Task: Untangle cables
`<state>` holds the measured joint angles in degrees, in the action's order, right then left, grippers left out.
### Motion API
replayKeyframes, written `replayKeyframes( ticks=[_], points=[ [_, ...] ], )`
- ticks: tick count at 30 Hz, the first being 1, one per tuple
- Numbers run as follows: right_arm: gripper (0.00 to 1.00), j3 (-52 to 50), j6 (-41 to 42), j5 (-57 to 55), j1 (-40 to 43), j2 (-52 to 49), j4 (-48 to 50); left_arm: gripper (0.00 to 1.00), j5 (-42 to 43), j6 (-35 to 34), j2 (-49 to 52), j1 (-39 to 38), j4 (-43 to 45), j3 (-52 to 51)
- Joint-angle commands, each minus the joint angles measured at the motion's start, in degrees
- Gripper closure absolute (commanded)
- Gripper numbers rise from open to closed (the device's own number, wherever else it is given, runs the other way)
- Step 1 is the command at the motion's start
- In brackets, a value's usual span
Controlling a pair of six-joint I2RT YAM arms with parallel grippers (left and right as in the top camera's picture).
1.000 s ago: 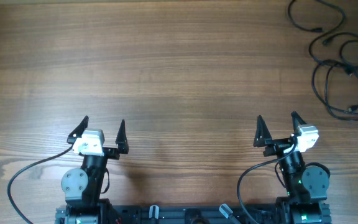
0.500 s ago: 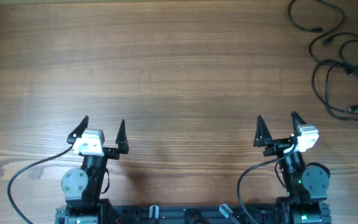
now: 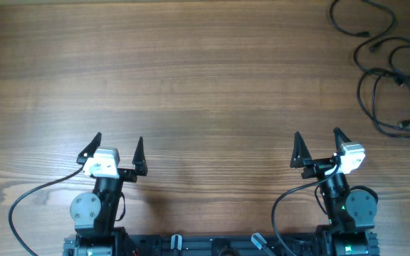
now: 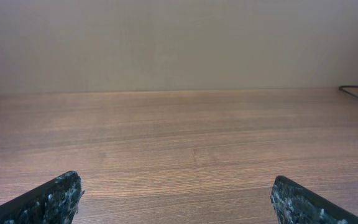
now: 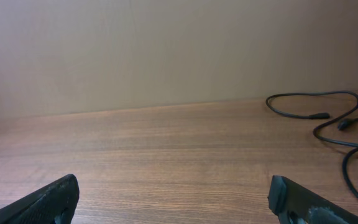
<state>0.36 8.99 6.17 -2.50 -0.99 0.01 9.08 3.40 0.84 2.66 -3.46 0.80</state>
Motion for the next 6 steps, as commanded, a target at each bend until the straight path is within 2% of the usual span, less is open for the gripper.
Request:
replayKeyframes(
  ticks=[1, 6],
  points=[
    [0.00, -0.1, 0.4, 0.0, 0.2, 0.4, 0.3, 0.00, 0.1, 0.9, -0.7, 0.2, -0.1, -0.5],
    [0.00, -0.1, 0.4, 0.0, 0.2, 0.4, 0.3, 0.00, 0.1, 0.9, -0.7, 0.2, -0.1, -0.5]
  ],
)
